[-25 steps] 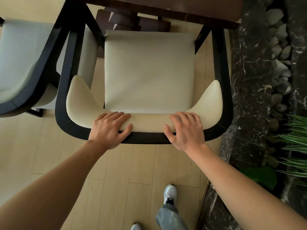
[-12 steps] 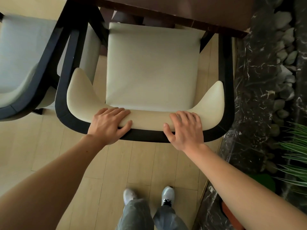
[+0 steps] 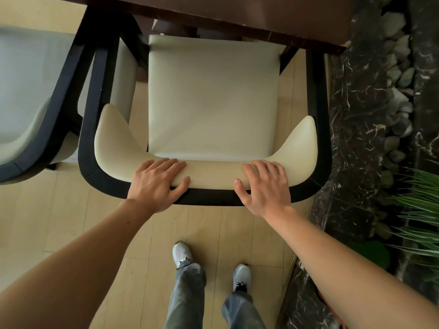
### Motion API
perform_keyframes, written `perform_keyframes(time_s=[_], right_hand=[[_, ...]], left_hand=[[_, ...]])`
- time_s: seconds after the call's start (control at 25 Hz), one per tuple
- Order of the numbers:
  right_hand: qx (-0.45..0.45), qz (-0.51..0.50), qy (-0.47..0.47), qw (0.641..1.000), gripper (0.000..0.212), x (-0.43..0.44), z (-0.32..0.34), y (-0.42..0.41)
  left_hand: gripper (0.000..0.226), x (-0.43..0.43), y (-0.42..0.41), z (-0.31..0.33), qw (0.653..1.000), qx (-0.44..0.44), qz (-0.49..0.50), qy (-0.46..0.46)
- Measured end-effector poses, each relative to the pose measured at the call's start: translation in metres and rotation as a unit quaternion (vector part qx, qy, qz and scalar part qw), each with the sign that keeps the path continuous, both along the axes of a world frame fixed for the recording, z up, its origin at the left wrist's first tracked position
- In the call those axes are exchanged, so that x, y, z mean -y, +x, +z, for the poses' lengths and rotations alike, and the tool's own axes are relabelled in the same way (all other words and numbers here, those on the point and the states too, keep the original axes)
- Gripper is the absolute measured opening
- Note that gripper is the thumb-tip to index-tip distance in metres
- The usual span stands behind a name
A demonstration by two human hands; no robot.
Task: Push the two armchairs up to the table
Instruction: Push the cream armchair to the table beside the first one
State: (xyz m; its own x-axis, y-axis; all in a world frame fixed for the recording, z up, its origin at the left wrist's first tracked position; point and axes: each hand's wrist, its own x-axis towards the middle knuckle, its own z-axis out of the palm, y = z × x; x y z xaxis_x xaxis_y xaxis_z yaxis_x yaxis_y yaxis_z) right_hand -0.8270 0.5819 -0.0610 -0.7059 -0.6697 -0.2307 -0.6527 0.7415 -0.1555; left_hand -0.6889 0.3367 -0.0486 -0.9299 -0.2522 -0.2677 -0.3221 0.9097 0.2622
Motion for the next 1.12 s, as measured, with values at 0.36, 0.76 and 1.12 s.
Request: perform_keyframes(time_s=[0.36,0.76,1.12], right_hand=[[-0.011,0.002,0.002,1.0,0.054,-0.0009,-0.0016,0.001],[-0.026,0.002,-0.008,1.0,0.052,-0.0007,-0.003,0.0008],[-0.04,0.0,-0.012,0.999,0.054,0.0002,-0.0031,0.0013]], left_hand=[[0.057,-0.0005,0.0014,-0.0031,1.0,-0.013,-0.008,-0.011],[0.053,-0.0012,0.0014,-0.0044,0.999,-0.031,-0.02,-0.027],[0.053,-0.0001,0.0013,-0.0075,0.998,-0.038,-0.026,-0.033]])
